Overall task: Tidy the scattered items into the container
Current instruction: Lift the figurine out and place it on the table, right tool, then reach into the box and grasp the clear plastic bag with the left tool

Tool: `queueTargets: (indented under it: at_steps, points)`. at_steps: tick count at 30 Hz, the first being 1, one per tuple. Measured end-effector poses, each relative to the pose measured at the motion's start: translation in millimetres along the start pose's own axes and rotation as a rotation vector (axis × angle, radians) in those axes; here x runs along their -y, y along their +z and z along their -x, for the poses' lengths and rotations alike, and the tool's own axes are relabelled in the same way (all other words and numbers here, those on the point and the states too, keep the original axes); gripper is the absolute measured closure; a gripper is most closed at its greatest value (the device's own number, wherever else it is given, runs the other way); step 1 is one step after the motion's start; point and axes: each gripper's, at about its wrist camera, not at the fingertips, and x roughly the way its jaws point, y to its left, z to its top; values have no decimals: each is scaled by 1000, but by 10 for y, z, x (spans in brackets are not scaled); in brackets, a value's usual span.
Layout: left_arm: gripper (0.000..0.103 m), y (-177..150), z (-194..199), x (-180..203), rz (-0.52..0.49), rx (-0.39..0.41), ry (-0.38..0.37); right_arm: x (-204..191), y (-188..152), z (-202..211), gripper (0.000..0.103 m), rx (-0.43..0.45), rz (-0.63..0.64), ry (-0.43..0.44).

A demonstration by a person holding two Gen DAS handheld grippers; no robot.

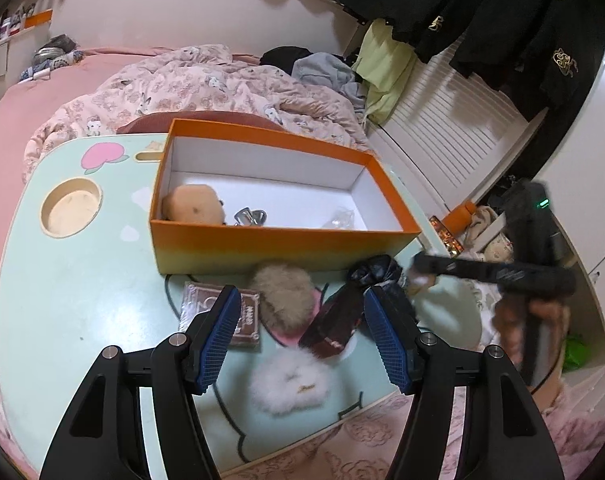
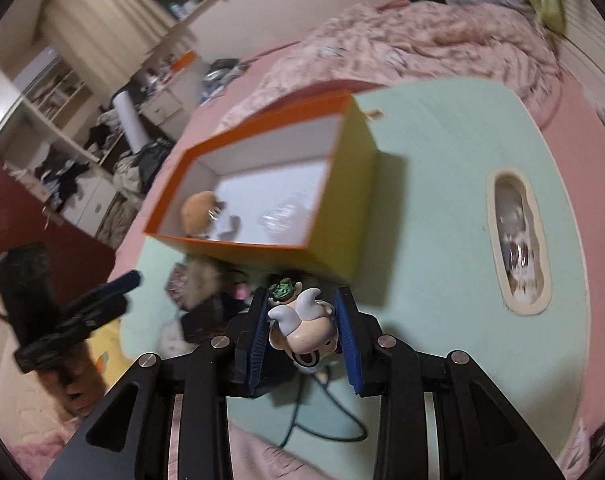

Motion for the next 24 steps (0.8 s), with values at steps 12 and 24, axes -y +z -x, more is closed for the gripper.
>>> queueTargets:
  at_steps: [12, 24]
  points:
    - [38, 944, -844, 423, -47, -224, 65, 177, -129, -95, 50, 63, -105, 84]
    - [51, 907, -1770, 490, -75, -461, 148, 252, -181, 191, 50, 133, -136, 107]
